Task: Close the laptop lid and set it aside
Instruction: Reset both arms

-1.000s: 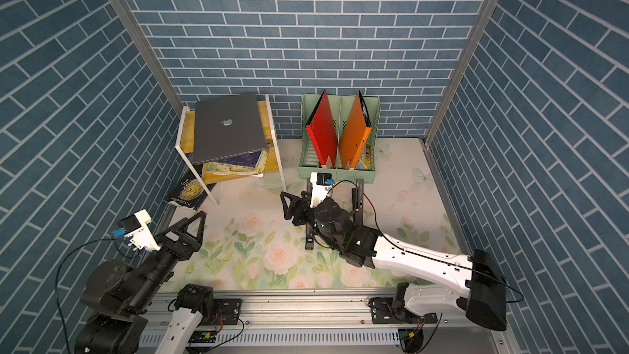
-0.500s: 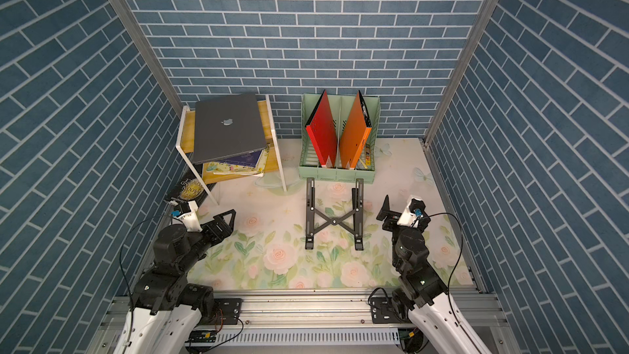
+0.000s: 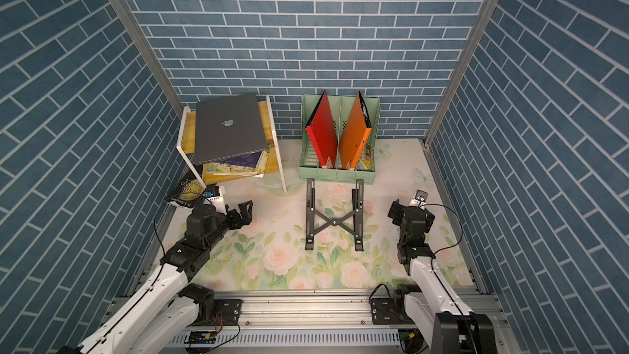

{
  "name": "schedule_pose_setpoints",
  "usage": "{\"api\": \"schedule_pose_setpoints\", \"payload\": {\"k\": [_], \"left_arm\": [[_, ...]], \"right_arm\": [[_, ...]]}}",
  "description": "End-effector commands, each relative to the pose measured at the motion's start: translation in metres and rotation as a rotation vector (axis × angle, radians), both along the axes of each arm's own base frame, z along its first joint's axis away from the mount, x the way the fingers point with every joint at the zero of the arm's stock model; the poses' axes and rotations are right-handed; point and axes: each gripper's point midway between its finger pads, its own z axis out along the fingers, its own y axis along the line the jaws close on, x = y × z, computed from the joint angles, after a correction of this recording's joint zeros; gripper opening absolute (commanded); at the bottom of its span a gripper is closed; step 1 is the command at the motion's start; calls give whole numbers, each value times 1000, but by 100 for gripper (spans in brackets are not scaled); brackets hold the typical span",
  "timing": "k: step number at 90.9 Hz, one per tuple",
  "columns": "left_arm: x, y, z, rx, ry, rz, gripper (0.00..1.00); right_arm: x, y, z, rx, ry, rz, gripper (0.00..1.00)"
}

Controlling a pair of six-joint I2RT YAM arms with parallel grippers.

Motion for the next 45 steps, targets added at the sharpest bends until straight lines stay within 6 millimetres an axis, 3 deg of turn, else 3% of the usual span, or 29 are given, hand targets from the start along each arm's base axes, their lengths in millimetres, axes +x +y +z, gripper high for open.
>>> {"api": "schedule_pose_setpoints", "payload": {"k": [1,13,23,28,32,45], "left_arm": [[11,15,18,151,-169,44,100],[12,33,1,239,-173,121,100],[23,41,5,283,-210,159,100],[31,43,7,308,-253,146,100],[36,51,0,317,-251,164,100],[36,68,-15,343,-309,184,100]], "right_arm": [[20,7,25,-35,-149,75,99],[31,14,9,-77,-171,129,100],[46,24,16,-138,-225,204,100],[52,30,9,-144,-228,241,99],[48,35,0,-150,-247,269,100],[44,38,1,-149,-260,284,100]]}}
